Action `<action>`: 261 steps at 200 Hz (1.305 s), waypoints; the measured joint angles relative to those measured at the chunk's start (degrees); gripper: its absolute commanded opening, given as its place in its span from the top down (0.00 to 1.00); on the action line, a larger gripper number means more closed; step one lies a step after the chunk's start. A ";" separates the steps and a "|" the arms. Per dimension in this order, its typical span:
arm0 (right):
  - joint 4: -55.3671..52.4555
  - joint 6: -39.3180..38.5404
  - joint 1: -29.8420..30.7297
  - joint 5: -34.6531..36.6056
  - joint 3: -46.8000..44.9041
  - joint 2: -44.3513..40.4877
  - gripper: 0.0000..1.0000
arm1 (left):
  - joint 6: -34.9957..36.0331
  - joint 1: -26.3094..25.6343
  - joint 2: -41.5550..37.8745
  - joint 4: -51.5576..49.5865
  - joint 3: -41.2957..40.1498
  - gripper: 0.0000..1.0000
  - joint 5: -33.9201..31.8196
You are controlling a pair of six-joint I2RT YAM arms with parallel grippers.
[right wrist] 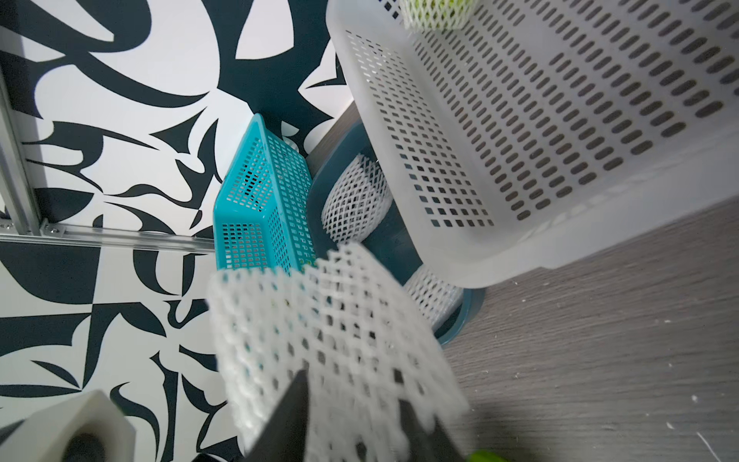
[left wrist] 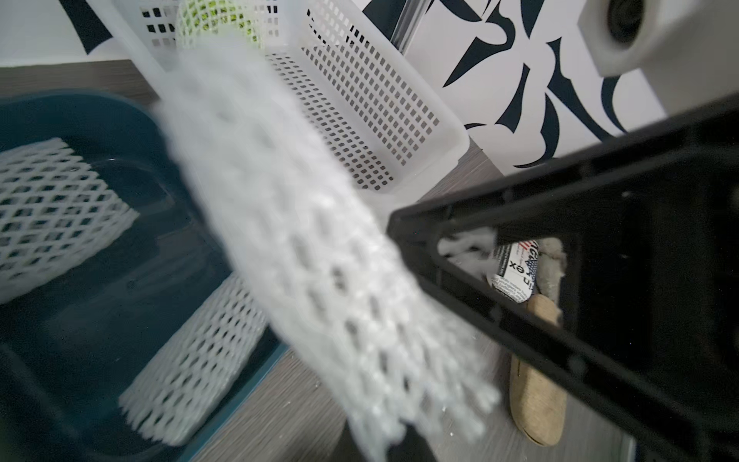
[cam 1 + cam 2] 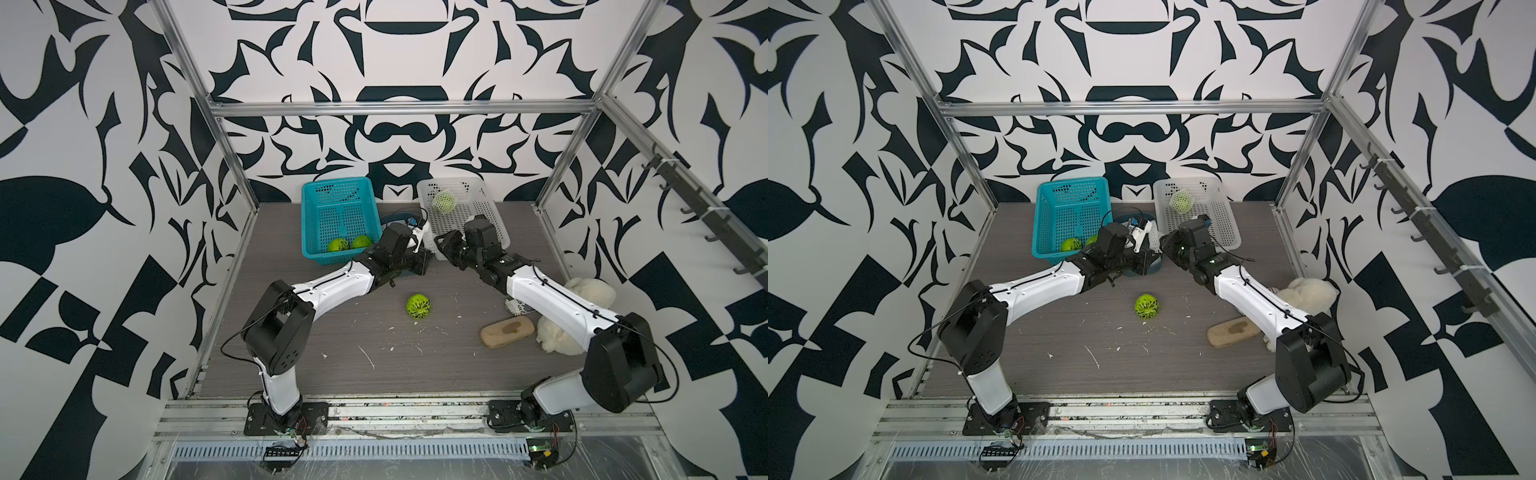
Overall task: Sleeve custard apples in foam nets
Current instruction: Open the foam net.
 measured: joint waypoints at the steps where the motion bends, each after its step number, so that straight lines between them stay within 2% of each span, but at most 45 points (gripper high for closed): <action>1: 0.00 -0.02 -0.02 -0.02 0.00 0.00 0.01 | -0.02 0.02 0.00 0.02 0.00 1.00 0.07; 38: -0.83 -3.65 -2.75 -5.07 0.24 0.00 0.01 | -3.50 1.88 -0.11 -0.63 -0.07 1.00 1.95; 63: -2.91 -8.15 -5.95 -9.64 0.44 -0.39 0.02 | -7.69 5.40 -0.22 -1.66 -0.42 1.00 3.87; 93: -6.69 -15.39 -8.09 -14.84 1.16 -1.25 0.08 | -11.10 9.05 -1.97 -4.02 -2.21 1.00 4.94; 102: -8.96 -18.36 -8.07 -16.33 2.21 -1.11 0.13 | -11.39 9.38 -2.71 -5.42 -2.29 1.00 4.94; 127: -13.31 -25.33 -7.43 -18.75 5.05 -0.57 0.16 | -11.34 8.98 -4.79 -8.92 -2.19 1.00 5.18; 161: -17.64 -35.63 -4.59 -18.03 8.00 1.09 0.18 | -10.25 8.70 -5.42 -14.78 -0.52 1.00 6.60; 191: -20.68 -43.47 -1.51 -15.93 10.64 4.17 0.25 | -8.63 8.70 -5.38 -20.57 1.79 1.00 9.70; 261: -23.04 -51.15 0.31 -13.70 11.47 7.69 0.28 | -7.41 8.70 -3.52 -26.40 5.66 1.00 13.53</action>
